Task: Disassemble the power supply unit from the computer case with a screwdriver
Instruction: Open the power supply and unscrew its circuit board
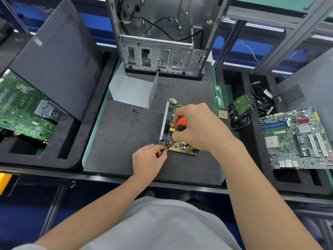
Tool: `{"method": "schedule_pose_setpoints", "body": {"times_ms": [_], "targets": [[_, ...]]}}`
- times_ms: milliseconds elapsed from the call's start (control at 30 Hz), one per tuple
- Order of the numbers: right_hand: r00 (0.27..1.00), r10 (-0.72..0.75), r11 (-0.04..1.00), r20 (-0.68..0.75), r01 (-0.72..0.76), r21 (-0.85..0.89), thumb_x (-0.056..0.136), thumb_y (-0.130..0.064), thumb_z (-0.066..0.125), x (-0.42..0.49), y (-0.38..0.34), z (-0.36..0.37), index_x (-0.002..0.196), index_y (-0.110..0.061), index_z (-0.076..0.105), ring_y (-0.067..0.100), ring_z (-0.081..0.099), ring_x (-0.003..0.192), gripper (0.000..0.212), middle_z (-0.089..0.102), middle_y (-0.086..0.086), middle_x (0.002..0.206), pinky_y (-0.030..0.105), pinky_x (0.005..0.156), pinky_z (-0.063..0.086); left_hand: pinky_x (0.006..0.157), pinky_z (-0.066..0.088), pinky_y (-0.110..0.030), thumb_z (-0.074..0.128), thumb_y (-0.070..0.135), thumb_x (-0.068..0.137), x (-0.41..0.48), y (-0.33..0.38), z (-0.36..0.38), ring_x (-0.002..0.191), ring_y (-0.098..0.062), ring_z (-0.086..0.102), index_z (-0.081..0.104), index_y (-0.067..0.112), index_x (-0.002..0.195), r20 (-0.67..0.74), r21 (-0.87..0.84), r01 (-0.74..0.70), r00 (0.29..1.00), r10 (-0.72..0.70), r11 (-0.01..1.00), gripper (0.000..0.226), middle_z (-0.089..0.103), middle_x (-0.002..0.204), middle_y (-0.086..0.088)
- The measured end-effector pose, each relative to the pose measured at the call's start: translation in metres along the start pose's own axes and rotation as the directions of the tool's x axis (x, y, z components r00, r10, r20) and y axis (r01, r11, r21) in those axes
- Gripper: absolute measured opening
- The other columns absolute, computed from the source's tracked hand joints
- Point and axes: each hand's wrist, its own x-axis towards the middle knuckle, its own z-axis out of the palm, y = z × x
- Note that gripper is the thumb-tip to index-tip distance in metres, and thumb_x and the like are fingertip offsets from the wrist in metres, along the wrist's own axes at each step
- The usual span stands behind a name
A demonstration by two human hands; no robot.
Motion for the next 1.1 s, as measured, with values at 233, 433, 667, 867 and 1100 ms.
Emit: {"method": "schedule_pose_setpoints", "body": {"times_ms": [233, 433, 667, 867, 1100], "targets": [[0.999, 0.033, 0.998, -0.041, -0.031, 0.045, 0.073, -0.030, 0.079, -0.002, 0.002, -0.006, 0.084, -0.024, 0.069, 0.018, 0.061, 0.073, 0.016, 0.064, -0.003, 0.083, 0.036, 0.060, 0.057, 0.054, 0.053, -0.025, 0.088, 0.022, 0.082, -0.002, -0.007, 0.004, 0.054, -0.003, 0.049, 0.083, 0.028, 0.081, -0.013, -0.019, -0.029, 0.999, 0.029, 0.999, 0.008, 0.060, 0.059, 0.014], [0.997, 0.072, 0.995, -0.025, -0.070, 0.073, 0.073, -0.031, 0.079, -0.005, 0.004, -0.007, 0.082, -0.027, 0.070, 0.020, 0.063, 0.075, 0.014, 0.066, -0.003, 0.084, 0.035, 0.061, 0.058, 0.056, 0.057, -0.029, 0.087, 0.025, 0.083, -0.002, -0.005, 0.000, 0.055, -0.003, 0.053, 0.083, 0.028, 0.084, 0.005, -0.029, -0.020, 1.000, 0.020, 0.999, 0.005, 0.063, 0.061, 0.014], [0.994, 0.104, 0.990, -0.026, -0.101, 0.101, 0.072, -0.034, 0.080, -0.008, 0.003, -0.016, 0.083, -0.030, 0.072, 0.014, 0.061, 0.076, 0.014, 0.065, -0.008, 0.087, 0.029, 0.058, 0.054, 0.057, 0.056, -0.028, 0.085, 0.044, 0.084, -0.002, 0.000, -0.005, 0.062, -0.002, 0.059, 0.084, 0.029, 0.092, 0.012, -0.036, -0.031, 0.999, 0.031, 0.999, 0.017, 0.070, 0.067, 0.016], [0.995, 0.098, 0.991, -0.016, -0.096, 0.091, 0.072, -0.035, 0.080, -0.009, 0.003, -0.018, 0.085, -0.029, 0.071, 0.017, 0.063, 0.076, 0.016, 0.066, -0.006, 0.088, 0.029, 0.058, 0.055, 0.060, 0.059, -0.028, 0.085, 0.037, 0.085, -0.002, -0.002, -0.007, 0.063, -0.002, 0.063, 0.085, 0.024, 0.090, 0.014, -0.111, -0.023, 1.000, 0.025, 0.994, 0.014, 0.073, 0.072, 0.013], [0.993, 0.113, 0.992, -0.035, -0.111, 0.058, 0.072, -0.034, 0.077, -0.008, 0.005, -0.022, 0.079, -0.030, 0.066, 0.016, 0.061, 0.074, 0.014, 0.064, -0.005, 0.085, 0.027, 0.053, 0.045, 0.066, 0.049, -0.015, 0.085, 0.041, 0.083, 0.021, -0.040, -0.040, 0.070, -0.004, 0.064, 0.075, 0.033, 0.082, -0.031, -0.182, 0.081, 0.996, -0.088, 0.980, 0.013, 0.066, 0.072, 0.020]]}}
